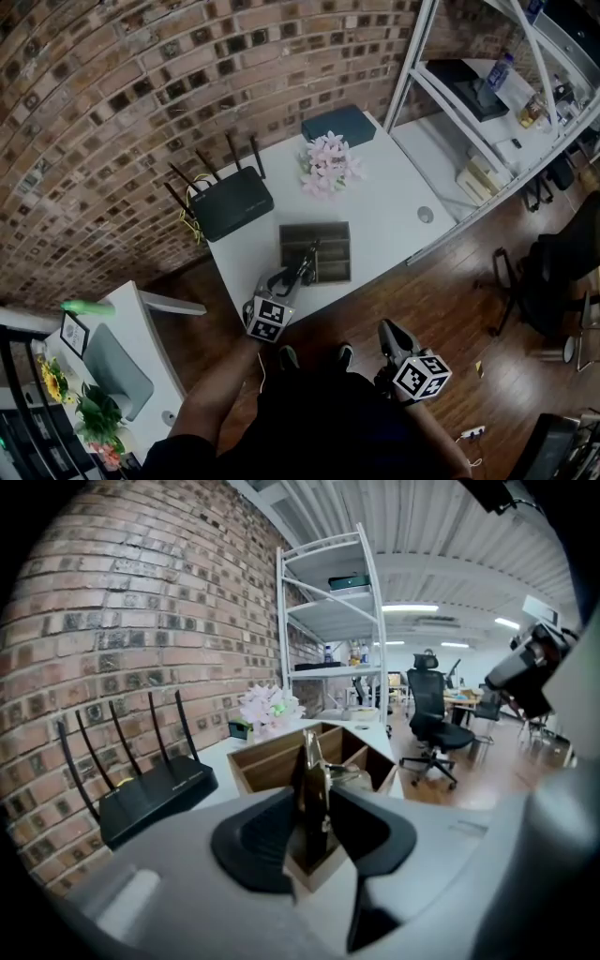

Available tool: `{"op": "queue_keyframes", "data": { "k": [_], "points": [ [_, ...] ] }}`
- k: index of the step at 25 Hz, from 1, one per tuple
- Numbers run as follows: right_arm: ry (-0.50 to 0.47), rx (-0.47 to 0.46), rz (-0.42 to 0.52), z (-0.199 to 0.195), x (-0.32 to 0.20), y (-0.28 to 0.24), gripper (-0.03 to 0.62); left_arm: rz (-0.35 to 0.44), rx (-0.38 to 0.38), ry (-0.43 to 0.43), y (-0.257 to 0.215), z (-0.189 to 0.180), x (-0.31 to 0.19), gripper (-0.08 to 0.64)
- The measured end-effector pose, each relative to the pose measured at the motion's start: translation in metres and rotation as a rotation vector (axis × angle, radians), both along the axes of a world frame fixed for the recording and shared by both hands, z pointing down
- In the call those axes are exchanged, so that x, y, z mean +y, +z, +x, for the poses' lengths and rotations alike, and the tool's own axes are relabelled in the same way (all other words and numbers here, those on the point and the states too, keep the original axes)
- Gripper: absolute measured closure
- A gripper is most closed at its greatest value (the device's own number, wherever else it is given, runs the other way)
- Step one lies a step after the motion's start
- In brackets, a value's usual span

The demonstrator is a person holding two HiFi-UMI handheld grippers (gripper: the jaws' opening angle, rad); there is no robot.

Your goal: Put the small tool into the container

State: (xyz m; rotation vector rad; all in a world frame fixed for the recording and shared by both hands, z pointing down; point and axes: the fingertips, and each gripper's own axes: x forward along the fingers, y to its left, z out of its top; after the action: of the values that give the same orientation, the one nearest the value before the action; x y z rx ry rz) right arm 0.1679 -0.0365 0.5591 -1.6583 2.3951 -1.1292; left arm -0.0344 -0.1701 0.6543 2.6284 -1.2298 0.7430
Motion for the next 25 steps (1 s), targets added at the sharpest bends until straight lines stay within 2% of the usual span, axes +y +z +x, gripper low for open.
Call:
{"op": "queue_keyframes", "data": {
  "k": [8,13,15,18,22,25],
  "points": [
    [-0.011,-0.015,-0.003,0.006,0.001,0.003,0.583,-0.012,-0.017,-0.014,0.005,0.005,0.006,0.431],
    [-0.014,-0.029,-0.009,0.009,0.002,0.006,0.583,0.018,-0.062,0.022,0.003,0.012,0.011,0.431],
    [-0.018,-0.034,-0.008,0.009,0.001,0.006,0.583,0.021,-0.058,0.011,0.002,0.012,0.013,0.431],
    [-0.029,-0.041,-0.008,0.006,-0.002,0.007,0.583,0.001,-0.012,-0.056,-0.005,-0.001,0.016,0.431],
    [-0.057,-0.061,-0.012,-0.005,-0.006,0.009,0.583,-0.110,0.132,-0.228,-0.021,-0.037,0.027,0.431],
    [-0.089,-0.068,-0.012,-0.018,-0.009,0.010,0.583,-0.134,0.195,-0.254,-0.041,-0.053,0.049,0.459]
  ]
}}
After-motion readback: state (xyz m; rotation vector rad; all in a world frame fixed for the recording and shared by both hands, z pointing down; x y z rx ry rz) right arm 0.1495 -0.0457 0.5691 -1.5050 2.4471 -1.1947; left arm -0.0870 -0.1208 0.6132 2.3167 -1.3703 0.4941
